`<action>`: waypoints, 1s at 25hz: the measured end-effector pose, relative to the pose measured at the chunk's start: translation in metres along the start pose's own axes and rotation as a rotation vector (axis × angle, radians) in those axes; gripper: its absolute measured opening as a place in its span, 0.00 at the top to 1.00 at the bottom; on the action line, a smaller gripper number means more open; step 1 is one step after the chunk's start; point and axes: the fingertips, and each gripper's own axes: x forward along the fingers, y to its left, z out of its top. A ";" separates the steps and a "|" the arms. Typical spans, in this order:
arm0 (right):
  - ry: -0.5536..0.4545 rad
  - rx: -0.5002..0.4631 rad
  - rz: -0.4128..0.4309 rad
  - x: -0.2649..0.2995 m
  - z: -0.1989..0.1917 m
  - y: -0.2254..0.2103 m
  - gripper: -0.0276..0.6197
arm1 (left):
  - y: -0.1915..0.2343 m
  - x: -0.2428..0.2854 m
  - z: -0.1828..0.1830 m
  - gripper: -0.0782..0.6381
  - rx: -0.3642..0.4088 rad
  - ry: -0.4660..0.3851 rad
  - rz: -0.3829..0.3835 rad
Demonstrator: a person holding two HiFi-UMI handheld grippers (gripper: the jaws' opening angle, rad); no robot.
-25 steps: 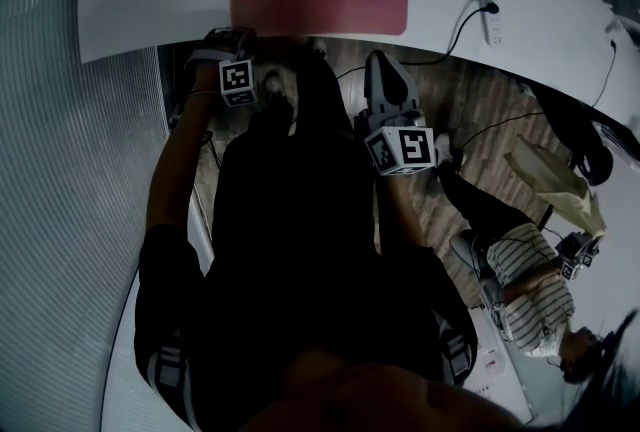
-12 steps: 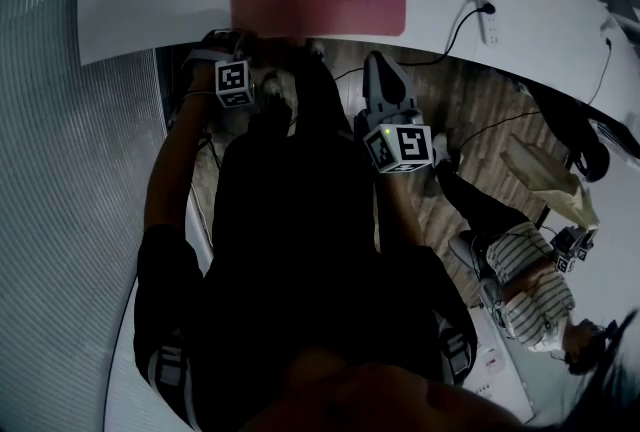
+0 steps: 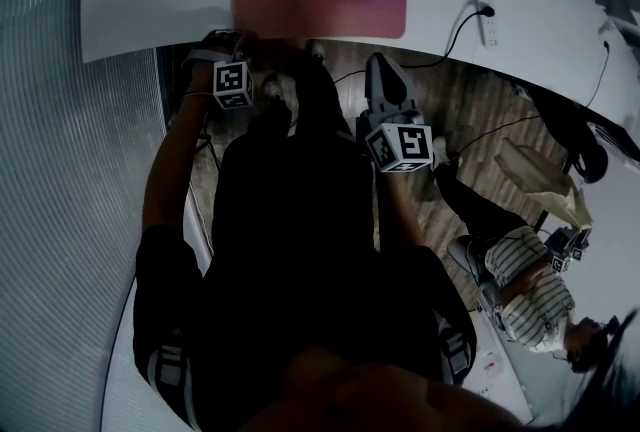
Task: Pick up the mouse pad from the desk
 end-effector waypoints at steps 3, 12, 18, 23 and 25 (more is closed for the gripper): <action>0.000 0.001 0.001 -0.001 -0.001 0.002 0.95 | 0.002 -0.007 0.001 0.87 0.005 -0.004 0.006; 0.012 0.003 -0.026 -0.008 -0.007 -0.005 0.95 | 0.001 -0.032 0.004 0.87 0.000 -0.019 0.000; 0.071 -0.015 -0.037 -0.011 -0.027 -0.017 0.95 | 0.000 -0.053 0.005 0.87 -0.041 -0.043 -0.014; 0.115 -0.037 -0.056 -0.008 -0.044 -0.038 0.95 | 0.006 -0.064 0.010 0.88 -0.037 -0.050 -0.027; 0.132 -0.026 -0.055 -0.010 -0.048 -0.044 0.95 | 0.010 -0.071 0.012 0.87 -0.042 -0.054 -0.031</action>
